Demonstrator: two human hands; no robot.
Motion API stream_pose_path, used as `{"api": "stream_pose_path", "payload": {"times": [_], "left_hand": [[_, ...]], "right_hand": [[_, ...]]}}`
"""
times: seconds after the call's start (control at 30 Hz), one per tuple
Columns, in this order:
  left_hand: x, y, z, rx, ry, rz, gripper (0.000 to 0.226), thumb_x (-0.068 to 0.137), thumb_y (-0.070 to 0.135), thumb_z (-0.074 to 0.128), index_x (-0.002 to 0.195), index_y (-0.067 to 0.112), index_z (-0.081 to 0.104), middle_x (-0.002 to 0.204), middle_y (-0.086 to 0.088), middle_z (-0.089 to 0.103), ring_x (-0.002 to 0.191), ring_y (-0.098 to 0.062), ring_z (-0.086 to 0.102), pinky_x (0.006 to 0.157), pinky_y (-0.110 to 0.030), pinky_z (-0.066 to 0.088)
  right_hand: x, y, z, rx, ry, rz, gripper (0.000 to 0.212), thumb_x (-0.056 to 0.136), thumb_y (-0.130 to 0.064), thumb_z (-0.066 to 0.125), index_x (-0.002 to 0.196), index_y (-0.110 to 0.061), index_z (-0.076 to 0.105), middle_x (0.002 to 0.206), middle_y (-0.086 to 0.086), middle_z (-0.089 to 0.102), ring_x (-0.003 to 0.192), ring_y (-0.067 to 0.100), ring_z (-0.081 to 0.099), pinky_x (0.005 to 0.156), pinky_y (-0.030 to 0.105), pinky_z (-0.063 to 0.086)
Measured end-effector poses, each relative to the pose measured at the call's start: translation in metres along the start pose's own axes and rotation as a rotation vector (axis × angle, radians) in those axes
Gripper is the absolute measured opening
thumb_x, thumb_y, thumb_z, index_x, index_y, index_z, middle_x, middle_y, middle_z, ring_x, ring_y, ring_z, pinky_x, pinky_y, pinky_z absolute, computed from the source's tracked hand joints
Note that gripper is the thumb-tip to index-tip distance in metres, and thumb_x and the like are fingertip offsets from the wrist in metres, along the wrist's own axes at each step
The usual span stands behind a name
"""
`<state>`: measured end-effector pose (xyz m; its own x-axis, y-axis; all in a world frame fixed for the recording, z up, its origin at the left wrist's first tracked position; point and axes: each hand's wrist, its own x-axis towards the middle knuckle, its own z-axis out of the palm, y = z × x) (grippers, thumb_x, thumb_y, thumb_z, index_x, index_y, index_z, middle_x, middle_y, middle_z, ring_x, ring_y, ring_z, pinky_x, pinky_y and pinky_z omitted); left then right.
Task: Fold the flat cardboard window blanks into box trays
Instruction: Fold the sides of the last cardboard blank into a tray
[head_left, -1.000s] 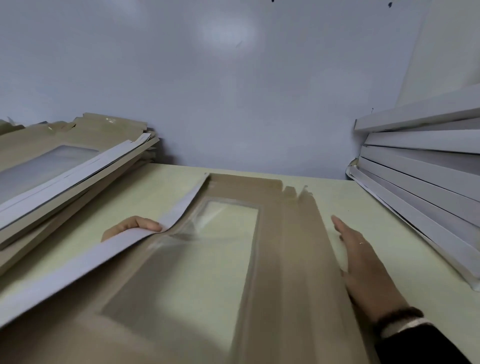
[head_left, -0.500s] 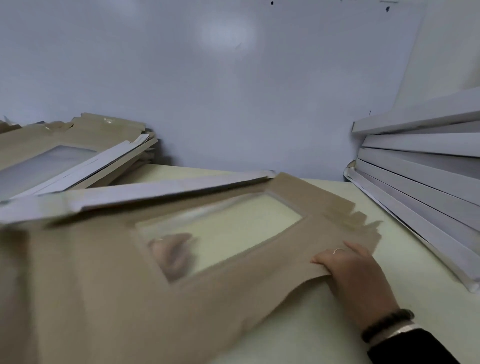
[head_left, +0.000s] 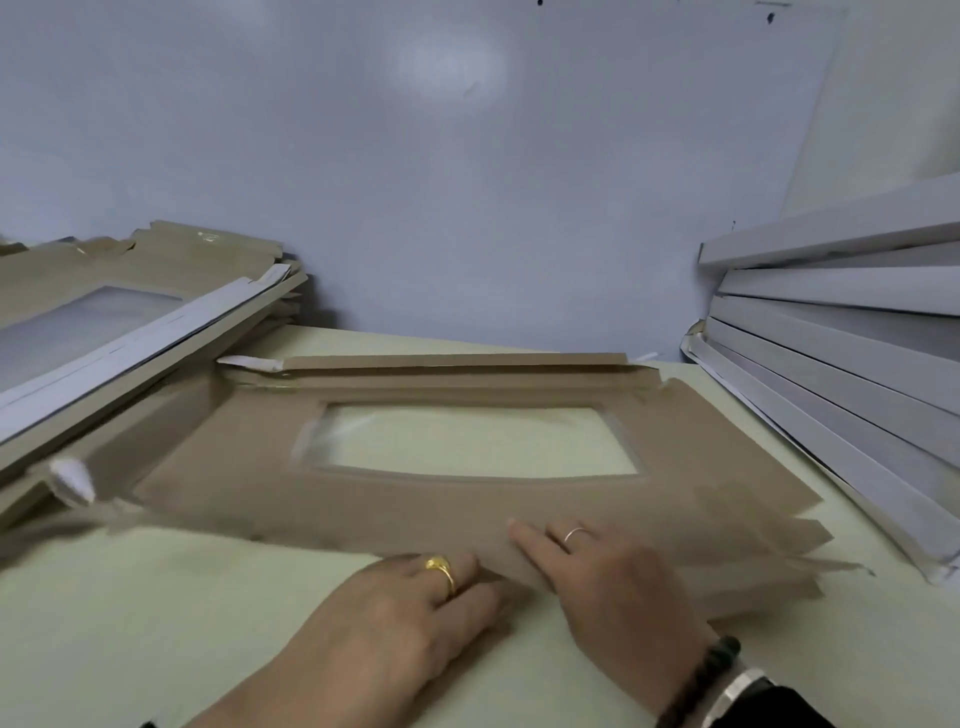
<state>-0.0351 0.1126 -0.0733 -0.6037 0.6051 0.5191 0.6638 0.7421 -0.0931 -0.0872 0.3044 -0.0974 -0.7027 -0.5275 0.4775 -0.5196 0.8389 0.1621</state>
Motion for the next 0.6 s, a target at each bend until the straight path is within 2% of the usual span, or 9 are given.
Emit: {"api": "stream_pose_path", "payload": {"times": [0.13,0.23,0.27,0.33,0.4,0.5,0.57,0.6], "left_hand": [[0.0,0.0,-0.005,0.146,0.028,-0.042,0.013,0.076,0.027,0.045,0.088,0.024,0.04,0.068,0.005,0.049,0.049,-0.013,0.046,0.043,-0.021,0.031],[0.001,0.006,0.001,0.145,0.096,-0.066,0.016,0.079,0.03,0.04,0.094,0.027,0.045,0.078,0.007,0.039,0.057,-0.011,0.038,0.043,-0.021,0.029],[0.001,0.006,0.005,0.149,0.094,-0.05,0.021,0.084,0.031,0.038,0.1,0.026,0.051,0.08,0.007,0.044,0.063,-0.011,0.039,0.048,-0.021,0.032],[0.0,0.002,0.014,0.183,-0.015,-0.048,0.039,0.085,0.037,0.036,0.106,0.024,0.066,0.085,0.004,0.063,0.078,-0.014,0.054,0.063,-0.022,0.033],[-0.005,-0.006,0.022,0.24,-0.192,-0.109,0.046,0.077,0.036,0.038,0.106,0.025,0.072,0.097,0.001,0.07,0.09,-0.014,0.067,0.077,-0.024,0.034],[-0.015,-0.018,0.027,0.147,-0.425,-0.23,0.047,0.081,0.044,0.032,0.108,0.034,0.069,0.109,0.003,0.069,0.099,-0.012,0.066,0.086,-0.023,0.033],[-0.02,-0.022,0.022,0.097,-0.544,-0.364,0.059,0.093,0.053,0.013,0.11,0.036,0.068,0.111,0.005,0.068,0.1,-0.011,0.066,0.087,-0.021,0.032],[-0.022,-0.025,0.02,0.096,-0.553,-0.4,0.068,0.094,0.057,0.004,0.114,0.036,0.065,0.116,0.005,0.066,0.104,-0.011,0.064,0.089,-0.02,0.03]], "right_hand": [[0.001,-0.01,0.001,0.004,0.033,-0.027,0.054,0.064,-0.017,0.033,0.101,-0.02,0.073,0.068,-0.005,0.065,0.055,0.016,0.06,0.045,0.019,0.045],[0.0,-0.015,0.002,0.006,-0.011,-0.065,0.05,0.064,-0.022,0.034,0.095,-0.021,0.073,0.07,-0.004,0.066,0.056,0.016,0.06,0.049,0.018,0.044],[0.0,-0.017,0.002,0.007,-0.026,-0.076,0.048,0.065,-0.023,0.035,0.093,-0.021,0.074,0.07,-0.004,0.066,0.056,0.015,0.06,0.049,0.018,0.044],[-0.001,-0.018,0.004,0.038,-0.074,-0.074,0.046,0.065,-0.026,0.036,0.091,-0.021,0.073,0.071,-0.006,0.065,0.057,0.014,0.059,0.05,0.018,0.044],[-0.001,-0.019,0.002,0.068,-0.13,-0.078,0.045,0.065,-0.033,0.037,0.089,-0.022,0.073,0.075,-0.008,0.067,0.061,0.013,0.06,0.053,0.018,0.046],[-0.002,-0.016,-0.001,0.159,-0.23,-0.097,0.046,0.067,-0.039,0.036,0.092,-0.028,0.073,0.095,-0.012,0.07,0.077,0.009,0.066,0.067,0.017,0.052],[-0.005,-0.011,-0.004,0.196,-0.291,-0.108,0.047,0.07,-0.044,0.036,0.1,-0.033,0.071,0.108,-0.015,0.068,0.091,0.004,0.066,0.075,0.019,0.053],[-0.009,-0.006,-0.005,0.219,-0.31,-0.118,0.047,0.073,-0.046,0.035,0.104,-0.035,0.069,0.112,-0.015,0.066,0.097,0.002,0.064,0.077,0.02,0.053]]}}
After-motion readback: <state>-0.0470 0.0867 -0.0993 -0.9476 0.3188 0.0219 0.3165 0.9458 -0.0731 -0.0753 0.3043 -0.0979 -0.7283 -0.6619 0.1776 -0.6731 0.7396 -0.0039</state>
